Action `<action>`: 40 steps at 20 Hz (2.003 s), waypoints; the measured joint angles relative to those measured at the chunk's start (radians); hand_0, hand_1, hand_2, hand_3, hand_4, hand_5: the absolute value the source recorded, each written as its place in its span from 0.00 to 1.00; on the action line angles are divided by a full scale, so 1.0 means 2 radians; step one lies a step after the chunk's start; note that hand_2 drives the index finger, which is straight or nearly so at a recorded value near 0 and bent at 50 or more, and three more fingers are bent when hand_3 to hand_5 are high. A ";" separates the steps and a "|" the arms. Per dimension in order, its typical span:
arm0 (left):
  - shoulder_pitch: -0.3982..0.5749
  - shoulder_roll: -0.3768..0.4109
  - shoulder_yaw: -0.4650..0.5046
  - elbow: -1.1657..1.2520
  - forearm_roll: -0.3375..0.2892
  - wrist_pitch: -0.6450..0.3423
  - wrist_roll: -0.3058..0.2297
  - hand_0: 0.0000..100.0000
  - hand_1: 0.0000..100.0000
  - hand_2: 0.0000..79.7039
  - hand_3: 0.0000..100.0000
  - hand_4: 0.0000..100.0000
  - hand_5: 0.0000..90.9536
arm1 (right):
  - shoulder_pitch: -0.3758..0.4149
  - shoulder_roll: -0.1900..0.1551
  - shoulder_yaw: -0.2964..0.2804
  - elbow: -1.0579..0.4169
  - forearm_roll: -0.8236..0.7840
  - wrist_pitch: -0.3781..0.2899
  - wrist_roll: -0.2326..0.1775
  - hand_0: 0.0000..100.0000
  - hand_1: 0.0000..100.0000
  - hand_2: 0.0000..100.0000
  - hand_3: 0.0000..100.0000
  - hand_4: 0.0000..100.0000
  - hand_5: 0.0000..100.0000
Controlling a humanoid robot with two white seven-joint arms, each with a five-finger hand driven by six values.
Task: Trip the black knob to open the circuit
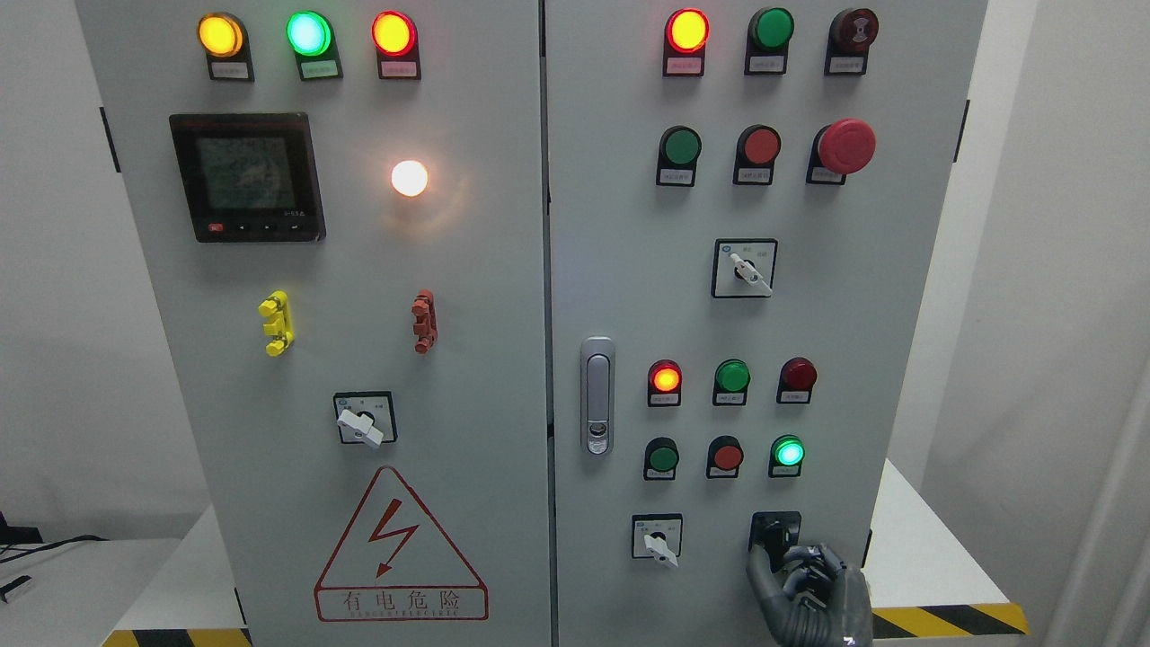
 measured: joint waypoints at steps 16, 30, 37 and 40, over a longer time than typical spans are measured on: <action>0.000 0.000 0.000 0.000 0.000 0.000 0.000 0.12 0.39 0.00 0.00 0.00 0.00 | -0.001 0.000 0.002 0.000 -0.005 0.000 0.000 0.36 0.82 0.62 0.93 0.90 0.98; 0.000 0.000 0.000 0.000 0.000 0.000 0.000 0.12 0.39 0.00 0.00 0.00 0.00 | 0.000 0.000 0.003 0.000 0.026 0.000 0.001 0.35 0.82 0.62 0.92 0.89 0.98; 0.000 0.000 0.000 0.000 0.000 0.000 0.000 0.12 0.39 0.00 0.00 0.00 0.00 | 0.000 0.000 0.002 0.000 0.044 0.000 0.001 0.34 0.82 0.62 0.92 0.89 0.97; 0.000 0.000 0.000 0.000 0.000 0.000 0.000 0.12 0.39 0.00 0.00 0.00 0.00 | 0.000 0.000 0.002 0.001 0.049 0.000 0.001 0.34 0.82 0.62 0.92 0.88 0.97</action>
